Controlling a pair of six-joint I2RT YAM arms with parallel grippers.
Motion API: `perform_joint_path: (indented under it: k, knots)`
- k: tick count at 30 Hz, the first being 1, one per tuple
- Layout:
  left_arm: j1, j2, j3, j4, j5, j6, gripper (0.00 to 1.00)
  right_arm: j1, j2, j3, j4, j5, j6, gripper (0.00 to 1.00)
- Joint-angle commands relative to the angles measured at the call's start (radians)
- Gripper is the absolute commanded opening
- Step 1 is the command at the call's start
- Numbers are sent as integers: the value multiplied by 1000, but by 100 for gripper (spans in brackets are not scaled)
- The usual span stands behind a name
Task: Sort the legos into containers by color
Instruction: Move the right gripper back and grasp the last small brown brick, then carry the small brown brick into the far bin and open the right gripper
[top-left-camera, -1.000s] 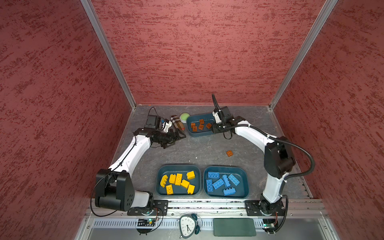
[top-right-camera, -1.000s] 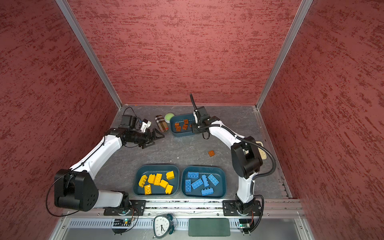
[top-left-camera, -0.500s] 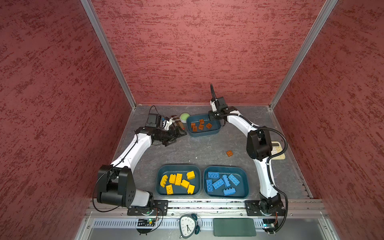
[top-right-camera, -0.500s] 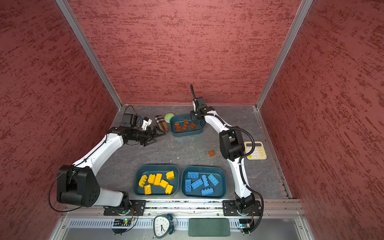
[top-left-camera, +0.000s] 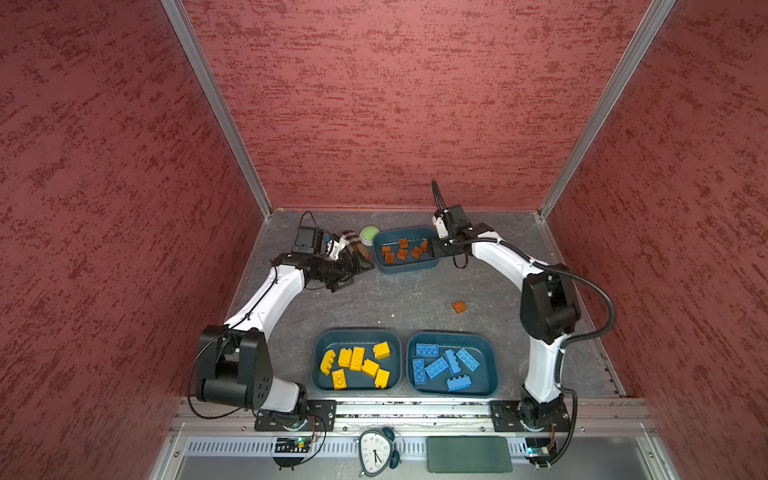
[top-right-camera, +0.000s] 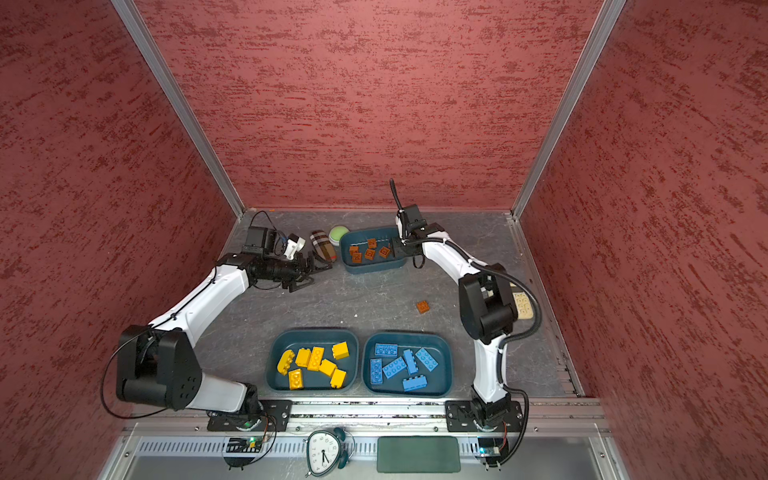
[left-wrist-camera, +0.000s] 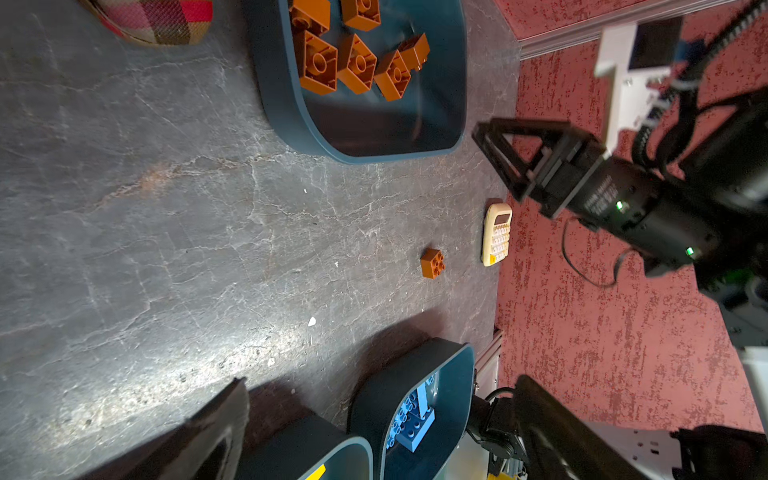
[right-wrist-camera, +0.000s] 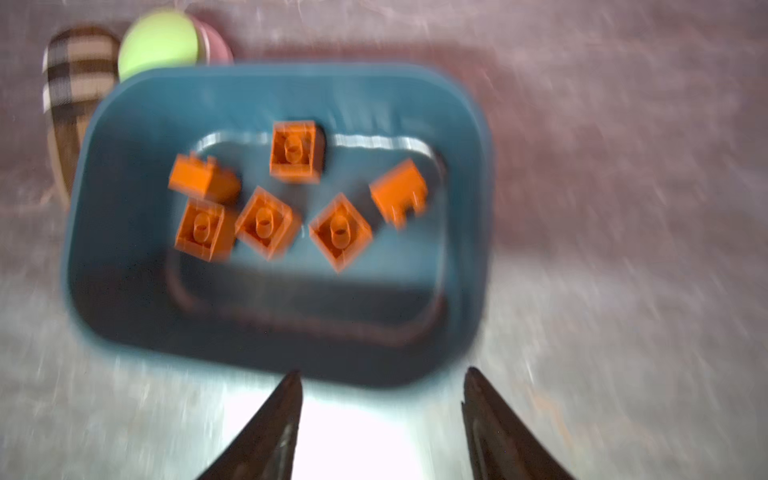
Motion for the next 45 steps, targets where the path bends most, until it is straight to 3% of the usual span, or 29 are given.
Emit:
perform_joint_path:
  k: [1, 9, 19, 30, 37, 45]
  knots:
    - [3, 16, 22, 25, 21, -3, 99, 1, -152, -167, -5, 45, 62, 63]
    - [-3, 39, 29, 17, 26, 6, 99, 33, -333, -502, -19, 34, 131, 66]
    - [-3, 28, 17, 1, 17, 18, 99, 42, -282, -597, 62, 20, 123, 62]
    - [-4, 27, 16, -6, 13, 20, 99, 64, -199, -569, 48, 104, 63, 51]
    - [-3, 22, 10, -13, 13, 25, 99, 71, -212, -526, -11, 159, 52, 27]
    - [-9, 23, 23, -4, 17, 18, 99, 49, -180, -306, 52, 67, 14, 23]
